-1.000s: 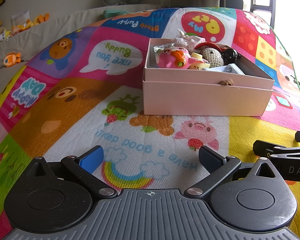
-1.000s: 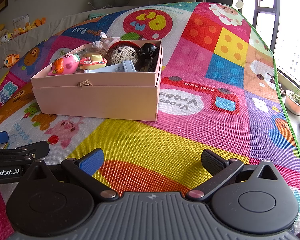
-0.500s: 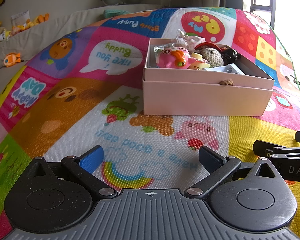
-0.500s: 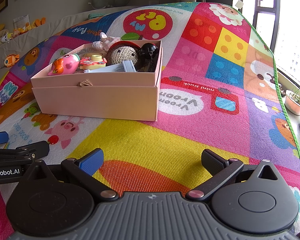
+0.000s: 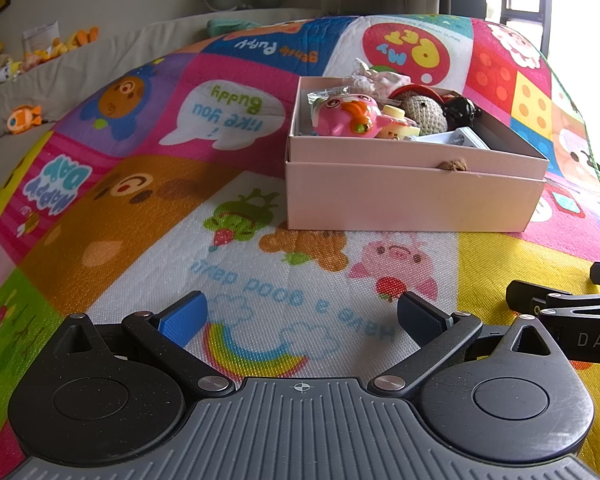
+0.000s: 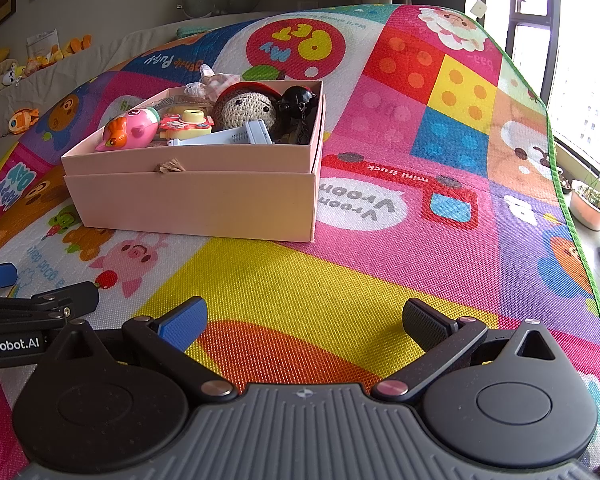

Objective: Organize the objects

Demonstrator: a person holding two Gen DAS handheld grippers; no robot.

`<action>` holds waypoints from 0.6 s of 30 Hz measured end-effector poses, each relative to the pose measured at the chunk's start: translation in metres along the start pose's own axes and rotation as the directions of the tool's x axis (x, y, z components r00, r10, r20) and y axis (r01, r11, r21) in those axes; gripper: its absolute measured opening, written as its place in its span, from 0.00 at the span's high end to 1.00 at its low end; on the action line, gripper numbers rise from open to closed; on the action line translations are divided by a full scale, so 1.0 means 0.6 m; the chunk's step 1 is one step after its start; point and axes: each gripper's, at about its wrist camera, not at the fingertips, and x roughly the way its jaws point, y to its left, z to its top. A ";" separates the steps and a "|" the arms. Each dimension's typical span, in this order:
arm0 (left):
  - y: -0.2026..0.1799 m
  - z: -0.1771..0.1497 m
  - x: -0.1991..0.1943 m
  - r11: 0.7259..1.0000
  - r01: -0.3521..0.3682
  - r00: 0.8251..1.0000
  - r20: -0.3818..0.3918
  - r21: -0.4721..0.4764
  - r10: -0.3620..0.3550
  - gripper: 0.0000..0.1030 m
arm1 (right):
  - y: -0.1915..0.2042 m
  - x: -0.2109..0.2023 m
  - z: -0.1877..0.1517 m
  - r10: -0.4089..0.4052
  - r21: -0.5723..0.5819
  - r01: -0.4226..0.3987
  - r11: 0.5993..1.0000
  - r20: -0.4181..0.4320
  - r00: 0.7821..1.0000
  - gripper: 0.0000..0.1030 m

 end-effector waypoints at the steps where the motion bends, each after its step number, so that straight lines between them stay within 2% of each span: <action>1: 0.001 0.000 0.000 1.000 0.000 1.000 0.000 0.000 0.000 0.00 | 0.000 0.000 0.000 0.000 0.000 0.000 1.000 0.000 1.000 0.00; 18: 0.002 0.000 0.001 1.000 0.001 1.000 0.000 -0.001 -0.001 0.00 | 0.000 0.000 0.000 0.000 0.000 0.000 1.000 0.000 1.000 0.00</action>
